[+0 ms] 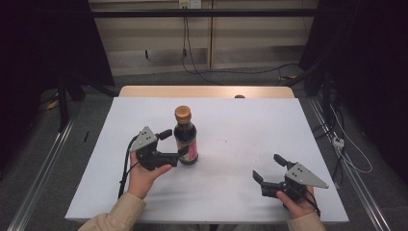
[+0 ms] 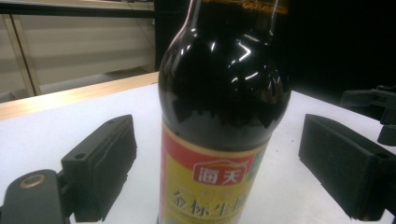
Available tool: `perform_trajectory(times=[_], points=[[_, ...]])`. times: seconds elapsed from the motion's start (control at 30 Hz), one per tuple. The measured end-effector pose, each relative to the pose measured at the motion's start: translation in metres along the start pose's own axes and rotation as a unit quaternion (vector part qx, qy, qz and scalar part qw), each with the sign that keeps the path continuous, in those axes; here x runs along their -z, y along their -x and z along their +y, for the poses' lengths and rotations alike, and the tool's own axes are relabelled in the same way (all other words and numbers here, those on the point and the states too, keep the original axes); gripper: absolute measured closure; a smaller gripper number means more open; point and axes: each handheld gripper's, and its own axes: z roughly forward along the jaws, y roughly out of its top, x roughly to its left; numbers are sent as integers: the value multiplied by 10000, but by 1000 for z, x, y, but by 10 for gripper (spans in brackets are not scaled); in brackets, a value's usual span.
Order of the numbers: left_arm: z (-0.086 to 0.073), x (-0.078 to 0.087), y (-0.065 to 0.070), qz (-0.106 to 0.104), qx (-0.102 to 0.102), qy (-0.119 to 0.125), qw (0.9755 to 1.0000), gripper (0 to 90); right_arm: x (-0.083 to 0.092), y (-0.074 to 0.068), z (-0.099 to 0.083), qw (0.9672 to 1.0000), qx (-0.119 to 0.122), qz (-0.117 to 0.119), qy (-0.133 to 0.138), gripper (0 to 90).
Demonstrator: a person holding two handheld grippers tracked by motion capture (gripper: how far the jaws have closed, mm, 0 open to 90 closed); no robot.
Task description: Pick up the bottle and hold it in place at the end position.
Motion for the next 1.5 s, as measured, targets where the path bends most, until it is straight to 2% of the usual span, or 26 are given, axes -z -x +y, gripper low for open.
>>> perform_trajectory(times=[0.07, 0.33, 0.47, 0.57, 0.67, 1.0, 1.37, 1.5], points=[[1, -5, 2, 90, -29, 5, 10000, 116, 0, 0, 0, 10000, -12, 8, -4, 54], [4, -17, 8, 28, -236, -25, 9997, 146, 0, 1, 0, 10000, 4, 17, -8, 55], [4, -22, 10, 100, -193, -42, 9998, 151, 0, 1, 0, 10000, 1, 12, -13, 56], [4, -29, 10, 180, -274, -84, 9994, 162, 0, 0, 0, 10000, 5, -1, -20, 56], [4, -33, 10, 204, -267, -75, 9994, 176, 0, 0, 0, 10000, 8, 2, -20, 57], [4, -36, 8, 316, -323, -65, 9990, 264, 0, 0, 0, 10000, 11, 5, -22, 57], [4, -38, 7, 269, -449, -85, 9986, 276, 0, 0, 0, 10000, -4, 10, -29, 58], [4, -39, 7, 286, -410, -41, 9987, 277, 0, 0, 0, 10000, -5, 10, -26, 58]])
